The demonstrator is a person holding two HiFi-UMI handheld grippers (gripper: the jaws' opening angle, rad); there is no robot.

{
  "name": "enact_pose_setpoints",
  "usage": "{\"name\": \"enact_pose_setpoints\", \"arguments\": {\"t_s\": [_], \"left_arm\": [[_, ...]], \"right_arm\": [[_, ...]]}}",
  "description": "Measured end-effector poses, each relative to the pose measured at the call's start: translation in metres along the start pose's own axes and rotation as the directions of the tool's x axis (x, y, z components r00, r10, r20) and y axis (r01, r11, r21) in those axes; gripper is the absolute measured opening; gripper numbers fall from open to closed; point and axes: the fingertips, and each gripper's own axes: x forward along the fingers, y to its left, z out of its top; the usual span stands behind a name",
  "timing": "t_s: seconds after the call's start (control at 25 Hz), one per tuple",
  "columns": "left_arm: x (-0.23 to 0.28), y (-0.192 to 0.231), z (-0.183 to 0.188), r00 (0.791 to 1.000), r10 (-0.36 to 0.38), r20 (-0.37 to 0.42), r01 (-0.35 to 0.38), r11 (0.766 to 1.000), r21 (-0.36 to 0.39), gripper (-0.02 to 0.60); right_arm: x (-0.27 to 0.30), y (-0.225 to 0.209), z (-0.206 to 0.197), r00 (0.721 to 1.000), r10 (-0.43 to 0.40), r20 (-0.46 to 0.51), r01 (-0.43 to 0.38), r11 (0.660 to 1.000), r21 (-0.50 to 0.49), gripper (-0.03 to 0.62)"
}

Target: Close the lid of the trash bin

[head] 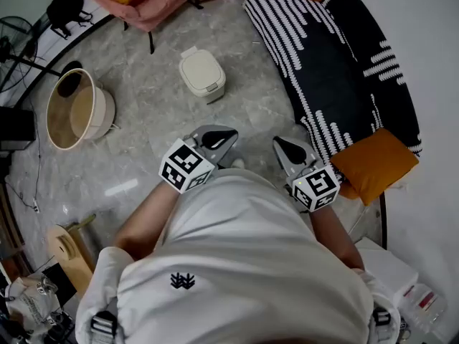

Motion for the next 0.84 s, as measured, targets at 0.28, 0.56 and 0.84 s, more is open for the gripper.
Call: {"name": "enact_pose_setpoints", "arguments": {"t_s": [0.28, 0.56, 0.84], "left_arm": [[0.010, 0.003, -0.003, 1.000, -0.013, -0.017, 0.013, 1.000, -0.004, 0.057], [0.011, 0.004, -0.003, 0.999, -0.020, -0.028, 0.020, 1.000, 0.003, 0.057], [0.017, 0.018, -0.009, 0.998, -0.018, -0.052, 0.018, 1.000, 0.007, 0.057]], "right_arm": [[-0.002, -0.008, -0.001, 1.000, -0.011, 0.001, 0.011, 1.000, 0.009, 0.002], [-0.002, -0.007, -0.001, 1.000, -0.012, -0.001, 0.013, 1.000, 0.012, 0.002], [0.004, -0.013, -0.004, 1.000, -0.020, -0.011, 0.020, 1.000, 0.022, 0.001]]}}
